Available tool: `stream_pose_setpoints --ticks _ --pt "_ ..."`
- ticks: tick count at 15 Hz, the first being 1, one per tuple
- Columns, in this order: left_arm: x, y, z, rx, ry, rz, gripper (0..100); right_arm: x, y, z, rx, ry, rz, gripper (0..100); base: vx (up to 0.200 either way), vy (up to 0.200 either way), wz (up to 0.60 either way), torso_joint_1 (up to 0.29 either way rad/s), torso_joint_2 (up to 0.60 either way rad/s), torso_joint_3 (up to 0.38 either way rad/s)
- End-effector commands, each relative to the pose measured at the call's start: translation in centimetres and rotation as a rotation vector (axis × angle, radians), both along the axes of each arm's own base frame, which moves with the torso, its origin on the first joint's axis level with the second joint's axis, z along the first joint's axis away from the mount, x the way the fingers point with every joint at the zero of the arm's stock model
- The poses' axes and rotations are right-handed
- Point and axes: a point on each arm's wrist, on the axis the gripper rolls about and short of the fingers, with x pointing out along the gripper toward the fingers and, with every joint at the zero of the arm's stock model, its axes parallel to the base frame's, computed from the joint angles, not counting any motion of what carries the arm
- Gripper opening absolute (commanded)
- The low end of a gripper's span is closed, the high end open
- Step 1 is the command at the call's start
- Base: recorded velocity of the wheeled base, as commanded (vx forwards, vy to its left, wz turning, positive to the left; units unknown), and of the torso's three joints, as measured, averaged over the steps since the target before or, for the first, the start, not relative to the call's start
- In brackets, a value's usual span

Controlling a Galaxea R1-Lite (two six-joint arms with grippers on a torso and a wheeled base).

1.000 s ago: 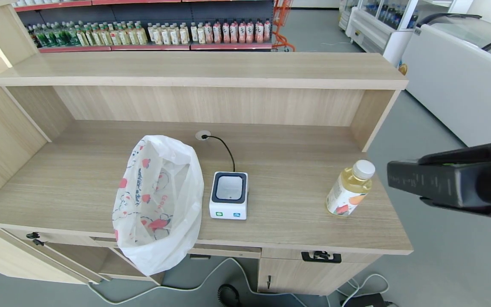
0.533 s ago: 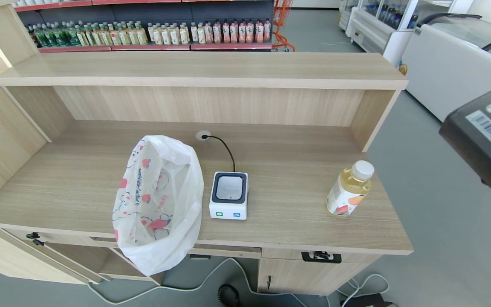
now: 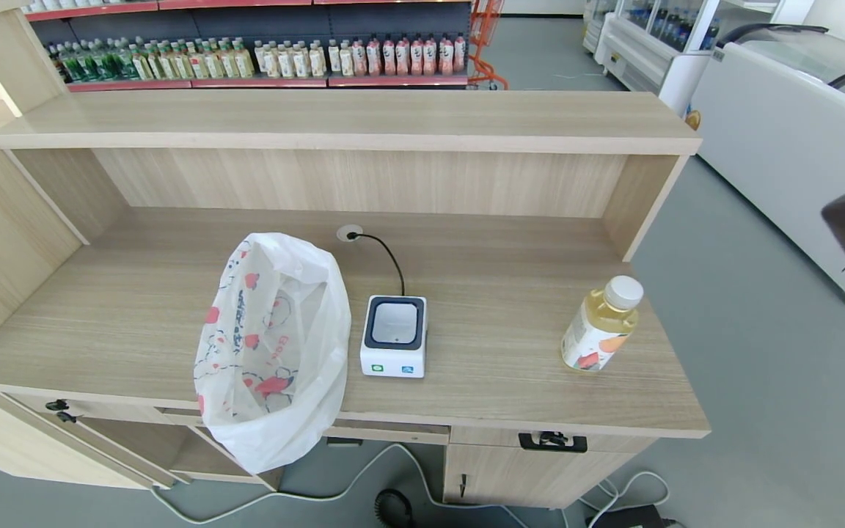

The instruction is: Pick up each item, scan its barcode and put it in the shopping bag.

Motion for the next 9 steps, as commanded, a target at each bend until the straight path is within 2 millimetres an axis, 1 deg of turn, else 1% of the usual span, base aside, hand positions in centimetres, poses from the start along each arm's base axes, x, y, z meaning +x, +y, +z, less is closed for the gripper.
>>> stream_pose_setpoints --ticks 1,3,5,8,9 --pt "0.0 0.0 0.0 0.0 0.0 0.0 100 1.3 2.5 -0.1 0.013 -0.039 0.135 0 0.0 0.0 0.0 0.0 0.0 0.0" --pt "0.0 0.0 0.0 0.0 0.0 0.0 100 1.4 3.7 -0.1 0.027 -0.049 0.206 0 0.0 0.0 0.0 0.0 0.0 0.0" --pt "0.0 0.0 0.0 0.0 0.0 0.0 100 1.2 3.8 -0.9 0.014 -0.031 0.217 0 0.0 0.0 0.0 0.0 0.0 0.0" --pt "0.0 0.0 0.0 0.0 0.0 0.0 100 0.8 3.7 -1.1 0.012 -0.027 0.236 0 0.0 0.0 0.0 0.0 0.0 0.0" --pt "0.0 0.0 0.0 0.0 -0.002 0.0 100 0.7 4.1 -1.1 0.008 -0.022 0.263 0 0.0 0.0 0.0 0.0 0.0 0.0"
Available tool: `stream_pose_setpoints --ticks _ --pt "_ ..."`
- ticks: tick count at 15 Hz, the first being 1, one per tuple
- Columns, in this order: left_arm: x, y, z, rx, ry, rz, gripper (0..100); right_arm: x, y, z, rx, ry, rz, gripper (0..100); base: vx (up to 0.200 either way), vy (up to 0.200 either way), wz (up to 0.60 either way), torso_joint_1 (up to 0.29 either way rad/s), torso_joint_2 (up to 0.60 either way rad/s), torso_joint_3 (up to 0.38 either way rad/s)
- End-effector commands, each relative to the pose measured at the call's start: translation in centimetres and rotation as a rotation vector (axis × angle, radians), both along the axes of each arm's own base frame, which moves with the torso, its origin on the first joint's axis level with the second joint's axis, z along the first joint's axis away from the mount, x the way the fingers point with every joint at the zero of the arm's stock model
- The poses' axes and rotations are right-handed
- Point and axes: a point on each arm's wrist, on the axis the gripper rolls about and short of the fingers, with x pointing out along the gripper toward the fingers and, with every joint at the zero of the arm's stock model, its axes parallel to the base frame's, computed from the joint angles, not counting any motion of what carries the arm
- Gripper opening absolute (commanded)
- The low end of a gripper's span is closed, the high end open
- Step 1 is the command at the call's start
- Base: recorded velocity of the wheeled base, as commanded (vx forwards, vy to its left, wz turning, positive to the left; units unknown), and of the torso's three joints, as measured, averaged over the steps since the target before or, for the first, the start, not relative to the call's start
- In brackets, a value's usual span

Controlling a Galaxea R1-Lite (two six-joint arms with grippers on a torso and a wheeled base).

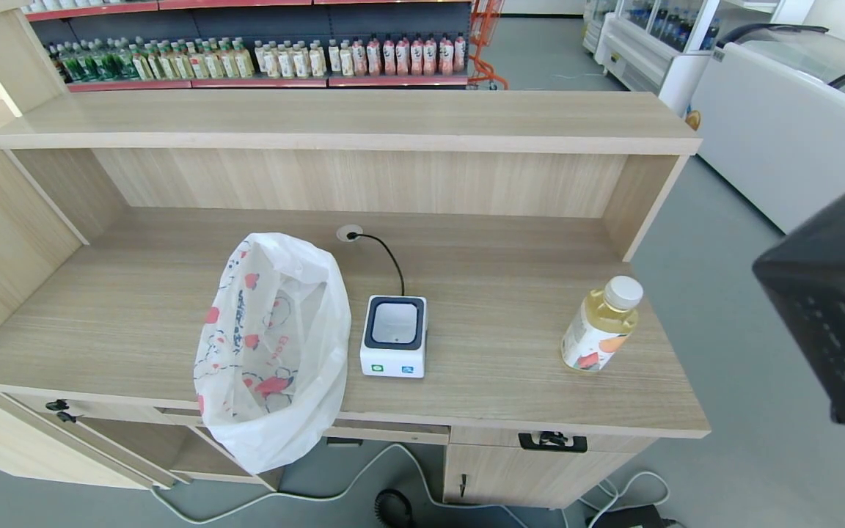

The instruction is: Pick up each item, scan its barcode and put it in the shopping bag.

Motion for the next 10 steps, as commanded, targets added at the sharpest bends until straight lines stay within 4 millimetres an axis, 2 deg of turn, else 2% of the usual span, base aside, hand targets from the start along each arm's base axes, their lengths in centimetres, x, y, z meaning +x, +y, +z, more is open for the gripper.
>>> stream_pose_setpoints --ticks 1,10 --pt "0.0 0.0 0.0 0.0 0.0 0.0 100 -0.1 0.4 -0.2 -0.009 0.003 0.033 0 0.0 0.0 0.0 0.0 0.0 0.0" --pt "0.0 0.0 0.0 0.0 0.0 0.0 100 -1.4 -0.9 -0.3 -0.017 0.027 0.024 0 0.0 0.0 0.0 0.0 0.0 0.0"
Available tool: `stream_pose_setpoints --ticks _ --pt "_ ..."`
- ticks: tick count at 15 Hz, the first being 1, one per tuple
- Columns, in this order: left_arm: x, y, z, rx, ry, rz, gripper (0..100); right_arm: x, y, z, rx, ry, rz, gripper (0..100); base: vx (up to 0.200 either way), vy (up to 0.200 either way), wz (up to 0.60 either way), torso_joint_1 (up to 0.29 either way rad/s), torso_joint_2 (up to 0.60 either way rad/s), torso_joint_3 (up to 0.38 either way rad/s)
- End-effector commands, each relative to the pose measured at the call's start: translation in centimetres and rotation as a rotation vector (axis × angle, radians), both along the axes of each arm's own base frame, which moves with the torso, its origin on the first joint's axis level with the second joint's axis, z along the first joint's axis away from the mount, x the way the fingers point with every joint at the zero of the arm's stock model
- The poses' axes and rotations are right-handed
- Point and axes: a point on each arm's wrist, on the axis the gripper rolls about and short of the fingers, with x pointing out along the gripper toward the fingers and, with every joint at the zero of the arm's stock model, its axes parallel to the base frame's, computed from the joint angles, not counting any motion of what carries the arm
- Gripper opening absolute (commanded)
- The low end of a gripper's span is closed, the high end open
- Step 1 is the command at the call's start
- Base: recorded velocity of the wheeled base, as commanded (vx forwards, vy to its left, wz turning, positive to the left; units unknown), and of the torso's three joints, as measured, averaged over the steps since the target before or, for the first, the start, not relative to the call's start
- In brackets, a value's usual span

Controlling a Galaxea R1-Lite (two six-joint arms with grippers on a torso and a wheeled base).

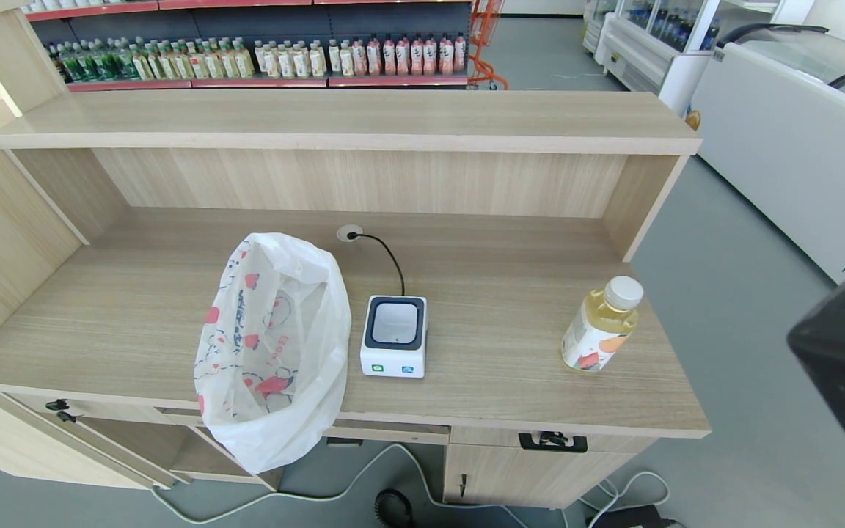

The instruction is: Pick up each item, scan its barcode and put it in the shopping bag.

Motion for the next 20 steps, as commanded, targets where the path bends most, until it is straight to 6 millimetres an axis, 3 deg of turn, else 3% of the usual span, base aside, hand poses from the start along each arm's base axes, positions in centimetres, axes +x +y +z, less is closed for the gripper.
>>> stream_pose_setpoints --ticks 1,16,18,20 --pt "0.0 0.0 0.0 0.0 -0.002 0.0 100 -0.6 -0.6 0.1 0.006 -0.006 -0.004 0 0.0 0.0 0.0 0.0 0.0 0.0" --pt "0.0 0.0 0.0 0.0 0.0 0.0 100 -0.6 -0.9 0.7 0.023 0.032 -0.022 0 0.0 0.0 0.0 0.0 0.0 0.0" --pt "0.0 0.0 0.0 0.0 0.0 0.0 100 0.1 -2.3 2.9 0.116 0.251 -0.233 0 0.0 0.0 0.0 0.0 0.0 0.0" --pt "0.0 0.0 0.0 0.0 0.0 0.0 100 0.5 -5.2 2.3 0.31 0.803 -0.659 0 0.0 0.0 0.0 0.0 0.0 0.0"
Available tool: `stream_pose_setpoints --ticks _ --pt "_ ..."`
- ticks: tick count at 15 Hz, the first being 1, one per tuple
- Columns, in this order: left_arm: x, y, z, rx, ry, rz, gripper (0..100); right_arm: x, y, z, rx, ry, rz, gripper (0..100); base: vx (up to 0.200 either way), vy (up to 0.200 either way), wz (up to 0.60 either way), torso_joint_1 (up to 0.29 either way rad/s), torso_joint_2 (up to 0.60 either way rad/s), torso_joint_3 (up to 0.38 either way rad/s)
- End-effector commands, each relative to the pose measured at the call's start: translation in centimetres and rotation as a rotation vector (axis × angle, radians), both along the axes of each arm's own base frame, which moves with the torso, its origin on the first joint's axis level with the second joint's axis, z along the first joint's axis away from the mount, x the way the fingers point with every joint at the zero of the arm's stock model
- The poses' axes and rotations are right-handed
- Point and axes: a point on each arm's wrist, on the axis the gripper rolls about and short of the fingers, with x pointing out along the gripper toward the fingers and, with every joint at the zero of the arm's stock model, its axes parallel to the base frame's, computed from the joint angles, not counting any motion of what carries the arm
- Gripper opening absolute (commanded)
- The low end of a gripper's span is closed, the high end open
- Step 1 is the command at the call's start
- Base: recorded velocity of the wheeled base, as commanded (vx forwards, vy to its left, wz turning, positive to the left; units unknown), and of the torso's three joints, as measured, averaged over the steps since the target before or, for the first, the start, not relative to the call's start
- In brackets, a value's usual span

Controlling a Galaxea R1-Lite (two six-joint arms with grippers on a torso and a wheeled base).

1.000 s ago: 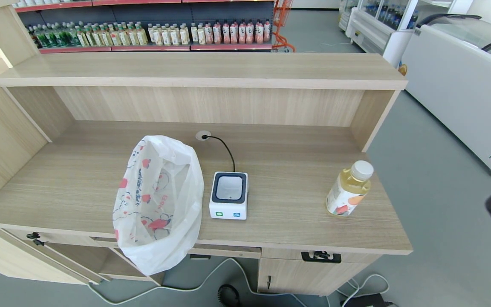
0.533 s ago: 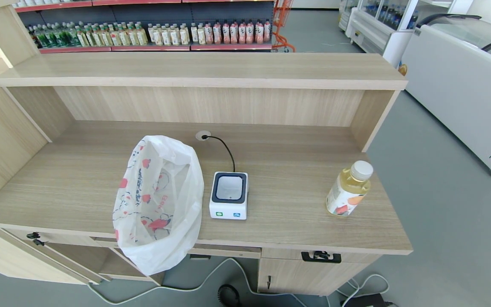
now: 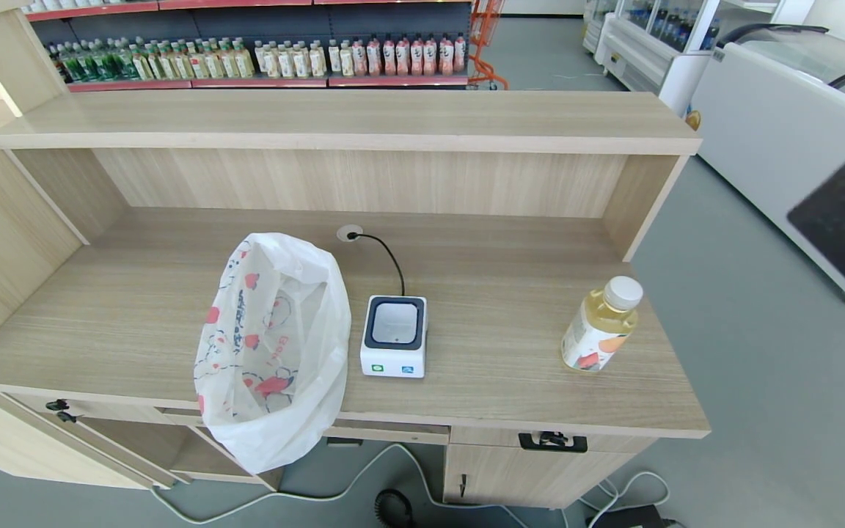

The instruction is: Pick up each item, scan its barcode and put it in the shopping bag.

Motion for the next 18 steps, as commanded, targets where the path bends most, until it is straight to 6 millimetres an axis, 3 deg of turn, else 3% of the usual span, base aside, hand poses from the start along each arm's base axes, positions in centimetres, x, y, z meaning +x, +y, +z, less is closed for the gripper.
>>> stream_pose_setpoints --ticks 1,4,6,8,10,12,15,18 --pt "0.0 0.0 0.0 0.0 0.0 0.0 100 -0.4 -3.8 -0.1 0.239 0.569 -0.533 0 0.0 0.0 0.0 0.0 0.0 0.0" --pt "0.0 0.0 0.0 0.0 0.0 0.0 100 -2.0 -4.5 0.8 0.388 0.931 -0.629 0 0.0 0.0 0.0 0.0 0.0 0.0" --pt "0.0 0.0 0.0 0.0 -0.001 0.0 100 -2.5 -4.3 2.0 0.608 1.32 -0.492 0 0.0 0.0 0.0 0.0 0.0 0.0" --pt "0.0 0.0 0.0 0.0 -0.001 0.0 100 -2.1 -3.9 1.8 0.747 1.671 -0.45 0 0.0 0.0 0.0 0.0 0.0 0.0" --pt "0.0 0.0 0.0 0.0 0.0 0.0 100 -1.0 -3.7 2.2 1.024 2.07 -0.402 0 0.0 0.0 0.0 0.0 0.0 0.0" --pt "0.0 0.0 0.0 0.0 0.0 0.0 100 2.7 -3.1 1.6 1.269 2.376 -0.241 0 0.0 0.0 0.0 0.0 0.0 0.0" --pt "0.0 0.0 0.0 0.0 0.0 0.0 100 8.3 -2.0 -1.7 1.398 2.479 -0.09 0 0.0 0.0 0.0 0.0 0.0 0.0" --pt "0.0 0.0 0.0 0.0 0.0 0.0 100 8.2 -1.2 -3.0 1.422 2.516 -0.148 0 0.0 0.0 0.0 0.0 0.0 0.0"
